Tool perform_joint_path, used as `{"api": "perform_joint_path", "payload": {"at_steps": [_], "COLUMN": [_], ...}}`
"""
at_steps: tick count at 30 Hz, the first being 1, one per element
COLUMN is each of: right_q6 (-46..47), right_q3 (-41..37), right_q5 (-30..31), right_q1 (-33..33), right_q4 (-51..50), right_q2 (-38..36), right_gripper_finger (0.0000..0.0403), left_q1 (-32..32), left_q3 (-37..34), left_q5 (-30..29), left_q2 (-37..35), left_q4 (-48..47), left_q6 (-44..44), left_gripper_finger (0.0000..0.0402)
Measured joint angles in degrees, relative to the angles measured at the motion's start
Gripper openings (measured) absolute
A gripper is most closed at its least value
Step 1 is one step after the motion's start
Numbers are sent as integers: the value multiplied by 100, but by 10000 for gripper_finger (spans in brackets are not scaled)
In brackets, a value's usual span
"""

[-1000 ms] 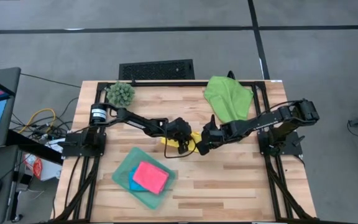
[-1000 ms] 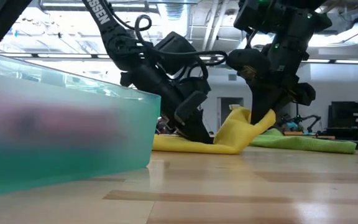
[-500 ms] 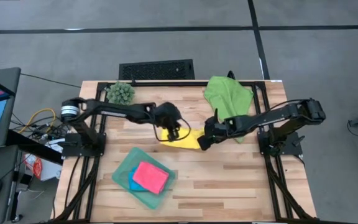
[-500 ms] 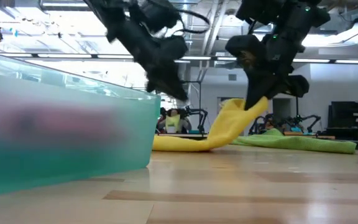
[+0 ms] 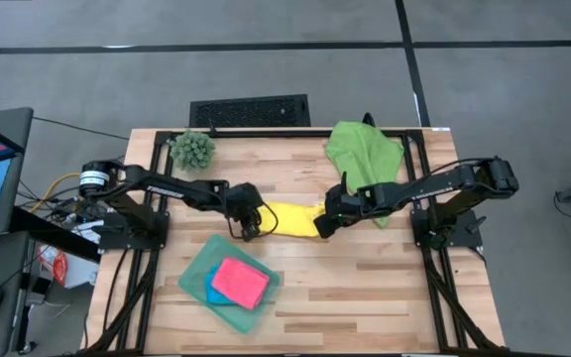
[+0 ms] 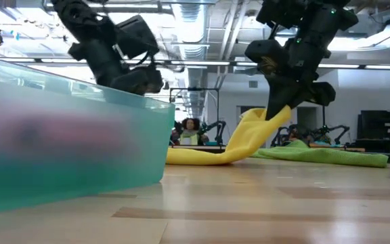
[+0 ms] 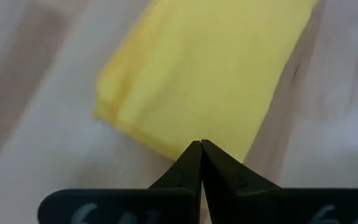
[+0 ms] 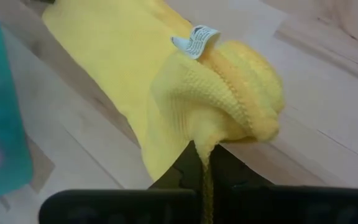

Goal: Fold microfiber towels
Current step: Fold the yellow microfiber towel

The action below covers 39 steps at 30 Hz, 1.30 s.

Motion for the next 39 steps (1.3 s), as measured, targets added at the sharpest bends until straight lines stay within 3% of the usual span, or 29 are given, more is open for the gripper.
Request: {"api": "perform_joint_path", "payload": {"at_steps": [6, 18, 39], "right_q6": [0, 0, -12], "right_q3": [0, 0, -9], "right_q5": [2, -217, -300], "right_q1": [-1, -35, -74], "right_q4": [12, 647, 1501], "right_q2": [0, 2, 278], "right_gripper_finger": [24, 23, 27], "left_q1": [-61, -190, -552], "left_q3": [-199, -193, -79], "left_q5": [-499, -168, -560], "left_q2": [191, 1037, 1096], "left_q4": [638, 1821, 2377], "left_q6": [38, -412, -981], "left_gripper_finger": [0, 0, 0]}}
